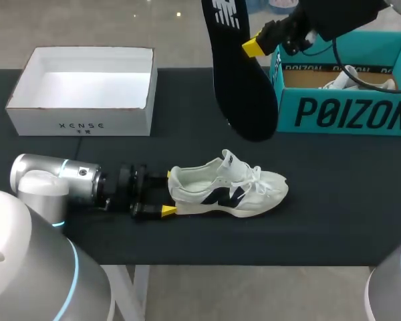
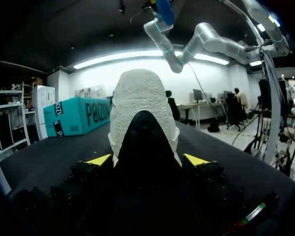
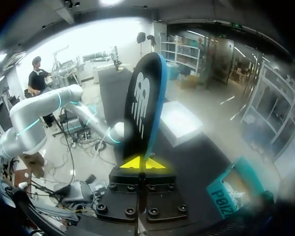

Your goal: Take the shoe out of the shoebox, open the shoe tongue, remove and reinsert the insole, then place the shoe into the shoebox

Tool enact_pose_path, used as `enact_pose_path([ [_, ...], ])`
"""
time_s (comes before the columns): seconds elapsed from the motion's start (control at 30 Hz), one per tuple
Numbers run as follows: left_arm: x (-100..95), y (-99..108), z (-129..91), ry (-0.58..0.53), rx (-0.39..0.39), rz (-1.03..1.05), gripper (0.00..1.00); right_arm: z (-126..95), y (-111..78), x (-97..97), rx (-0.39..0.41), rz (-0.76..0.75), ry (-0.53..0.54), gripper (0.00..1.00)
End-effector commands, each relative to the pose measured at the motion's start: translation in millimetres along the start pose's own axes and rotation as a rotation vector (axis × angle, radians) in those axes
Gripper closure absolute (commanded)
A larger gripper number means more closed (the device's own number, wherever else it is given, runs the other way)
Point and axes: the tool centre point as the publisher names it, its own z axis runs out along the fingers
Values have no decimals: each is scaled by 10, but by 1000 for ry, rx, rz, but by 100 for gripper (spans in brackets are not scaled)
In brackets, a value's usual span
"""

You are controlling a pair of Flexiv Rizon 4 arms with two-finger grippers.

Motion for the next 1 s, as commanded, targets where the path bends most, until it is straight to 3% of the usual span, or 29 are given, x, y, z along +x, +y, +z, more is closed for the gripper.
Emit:
enact_pose_path([
  [0.03,8,32,-2,1,-16,-3,33,17,20,-5,4,2,1,100],
  [0.07,9,29,-7,3,-25,-7,0,17,20,-5,4,2,1,100],
  [0.53,32,-227,-99,17,-143,49,0,17,20,-5,4,2,1,100],
  [1.0,158,-564,-483,110,-505,-36,0,17,20,-5,4,2,1,100],
])
